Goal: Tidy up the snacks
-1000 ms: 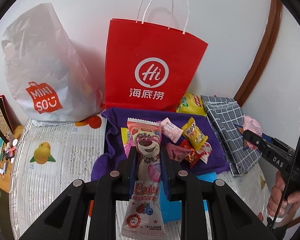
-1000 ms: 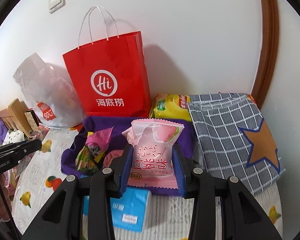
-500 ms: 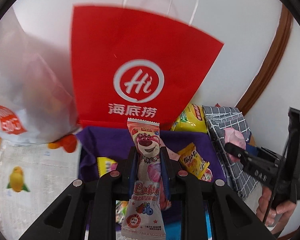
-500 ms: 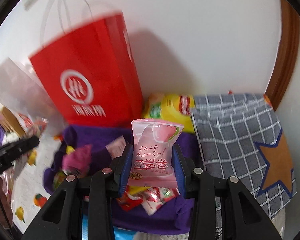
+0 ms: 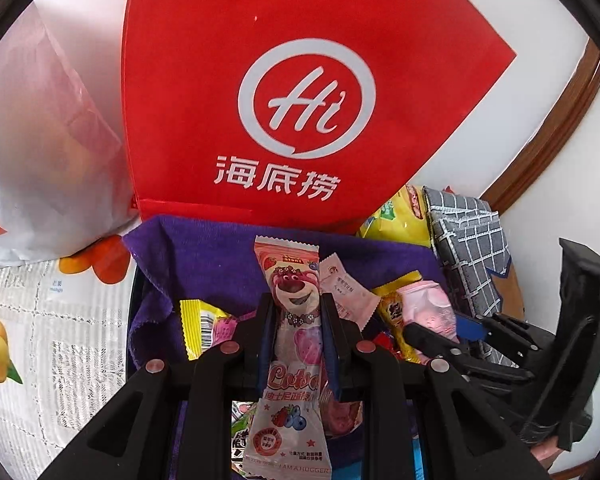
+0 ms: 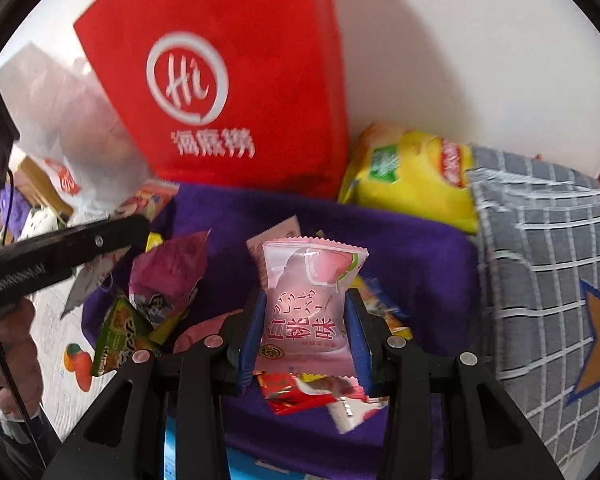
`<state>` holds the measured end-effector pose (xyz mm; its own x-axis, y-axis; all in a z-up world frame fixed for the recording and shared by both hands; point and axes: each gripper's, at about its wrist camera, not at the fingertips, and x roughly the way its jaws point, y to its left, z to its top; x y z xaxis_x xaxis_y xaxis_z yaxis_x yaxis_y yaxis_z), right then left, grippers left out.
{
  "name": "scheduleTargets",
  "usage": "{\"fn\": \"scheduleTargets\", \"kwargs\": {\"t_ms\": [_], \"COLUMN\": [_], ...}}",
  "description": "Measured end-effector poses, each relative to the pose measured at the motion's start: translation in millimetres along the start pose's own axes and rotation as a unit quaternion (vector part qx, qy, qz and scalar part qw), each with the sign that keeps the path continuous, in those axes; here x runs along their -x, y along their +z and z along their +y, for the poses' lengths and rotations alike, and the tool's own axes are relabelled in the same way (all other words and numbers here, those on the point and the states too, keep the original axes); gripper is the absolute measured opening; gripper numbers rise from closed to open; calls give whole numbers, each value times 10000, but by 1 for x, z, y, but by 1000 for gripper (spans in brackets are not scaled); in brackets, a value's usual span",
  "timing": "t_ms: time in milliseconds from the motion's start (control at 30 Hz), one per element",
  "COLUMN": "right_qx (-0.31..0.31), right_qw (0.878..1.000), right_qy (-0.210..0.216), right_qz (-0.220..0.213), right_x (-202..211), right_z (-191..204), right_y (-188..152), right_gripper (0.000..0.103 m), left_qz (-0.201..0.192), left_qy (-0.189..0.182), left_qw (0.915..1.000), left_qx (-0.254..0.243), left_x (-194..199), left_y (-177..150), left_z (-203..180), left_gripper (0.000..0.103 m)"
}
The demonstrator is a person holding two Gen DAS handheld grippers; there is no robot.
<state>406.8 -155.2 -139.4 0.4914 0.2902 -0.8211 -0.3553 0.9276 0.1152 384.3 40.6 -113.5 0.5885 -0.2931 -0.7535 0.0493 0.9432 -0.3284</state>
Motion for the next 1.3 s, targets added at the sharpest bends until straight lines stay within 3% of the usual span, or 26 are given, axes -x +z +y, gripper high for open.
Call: {"fn": "scheduleTargets", "kwargs": {"t_ms": [133, 200, 333, 667, 733, 800, 1033, 1300], "right_qx": [-24, -13, -11, -24, -54, -80, -78, -346], "right_qw": [10000, 9999, 9999, 9991, 9990, 9989, 9983, 9946], "right_qy": [-84, -29, -89, -152, -156, -166, -250, -521], "right_qz": [44, 97, 87, -384, -413, -423, -519, -831], "right_x": [-6, -7, -3, 36, 39, 38, 47, 97], "right_z": [0, -1, -2, -10, -11, -12, -4, 1], "right_y": [0, 0, 0, 1, 2, 2, 3, -14], "right_gripper": [41, 50, 58, 59, 59, 59, 59, 59], "left_qz": [93, 143, 237, 216, 156, 162, 77, -133], "left_qy": [-135, -193, -136, -265, -272, -195, -142, 101], "left_qw": [9999, 9997, 9996, 9994, 9995, 9997, 9999, 9988], "left_qx": [30, 6, -8, 23, 28, 11, -20, -466], "left_x": [-3, -5, -10, -18, -16, -15, -1, 47], "left_y": [1, 1, -1, -3, -3, -2, 1, -8], "left_z": [1, -1, -3, -9, -9, -10, -19, -48], "left_gripper": [21, 21, 21, 21, 24, 35, 45, 59]}}
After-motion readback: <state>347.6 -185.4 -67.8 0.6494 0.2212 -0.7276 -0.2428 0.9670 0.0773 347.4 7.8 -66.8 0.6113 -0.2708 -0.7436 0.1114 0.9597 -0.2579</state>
